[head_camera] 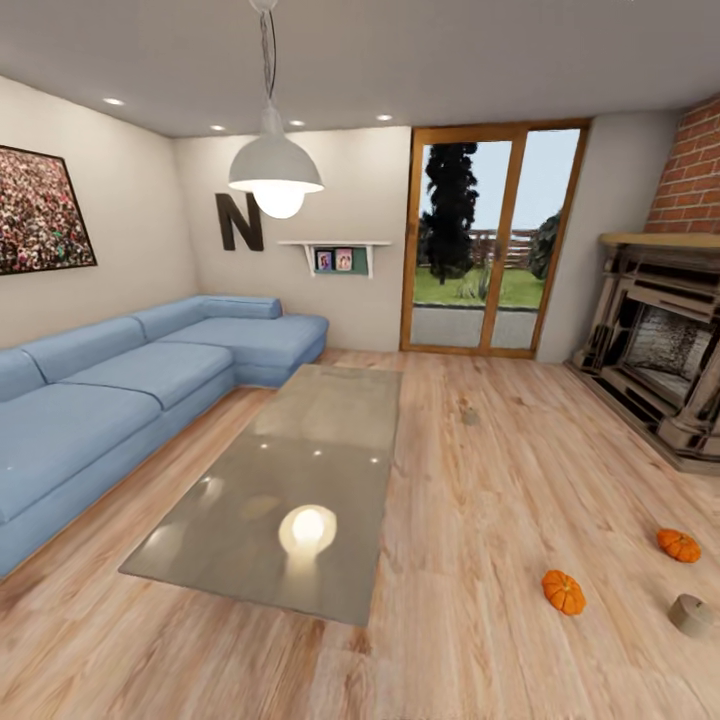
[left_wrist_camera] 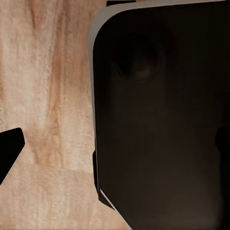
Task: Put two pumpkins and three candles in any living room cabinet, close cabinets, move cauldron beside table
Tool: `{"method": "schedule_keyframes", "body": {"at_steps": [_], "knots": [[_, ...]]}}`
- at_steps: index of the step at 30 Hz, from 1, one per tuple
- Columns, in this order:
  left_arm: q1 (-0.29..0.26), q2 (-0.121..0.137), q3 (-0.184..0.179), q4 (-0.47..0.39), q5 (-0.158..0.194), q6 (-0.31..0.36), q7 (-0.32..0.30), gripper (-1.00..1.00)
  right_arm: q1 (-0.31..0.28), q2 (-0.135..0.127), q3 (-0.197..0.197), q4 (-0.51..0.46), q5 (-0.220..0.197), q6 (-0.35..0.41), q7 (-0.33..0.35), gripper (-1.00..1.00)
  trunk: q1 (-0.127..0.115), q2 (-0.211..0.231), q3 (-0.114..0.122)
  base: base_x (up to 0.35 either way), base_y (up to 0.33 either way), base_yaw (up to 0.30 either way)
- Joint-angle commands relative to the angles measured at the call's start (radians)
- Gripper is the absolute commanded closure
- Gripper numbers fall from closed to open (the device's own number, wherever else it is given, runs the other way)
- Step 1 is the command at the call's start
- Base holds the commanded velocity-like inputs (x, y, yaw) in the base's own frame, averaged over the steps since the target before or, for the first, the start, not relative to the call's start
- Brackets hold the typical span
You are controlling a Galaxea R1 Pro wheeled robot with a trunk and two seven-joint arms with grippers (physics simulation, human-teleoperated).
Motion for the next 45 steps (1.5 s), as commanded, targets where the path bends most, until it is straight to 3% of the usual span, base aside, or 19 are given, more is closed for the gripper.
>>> {"method": "schedule_keyframes", "body": {"at_steps": [1, 14, 45], "knots": [[0.000, 0.000, 0.001, -0.001, 0.001, 0.000, -0.001, -1.00, -0.001, 0.000, -0.001, 0.001, -0.001, -0.004, 0.000, -1.00, 0.000, -0.001, -0.002, 0.000, 0.000, -0.278], [0.000, -0.004, 0.002, 0.000, 0.005, -0.001, -0.001, -1.00, -0.001, 0.000, -0.001, 0.004, -0.039, -0.024, 0.002, -1.00, 0.000, -0.001, -0.012, 0.000, 0.000, -0.260], [0.002, 0.000, 0.005, 0.007, 0.011, 0.000, 0.000, -1.00, -0.001, -0.002, -0.002, 0.011, -0.041, -0.030, 0.002, -1.00, -0.119, 0.216, 0.053, -0.046, 0.000, -0.109]]}}
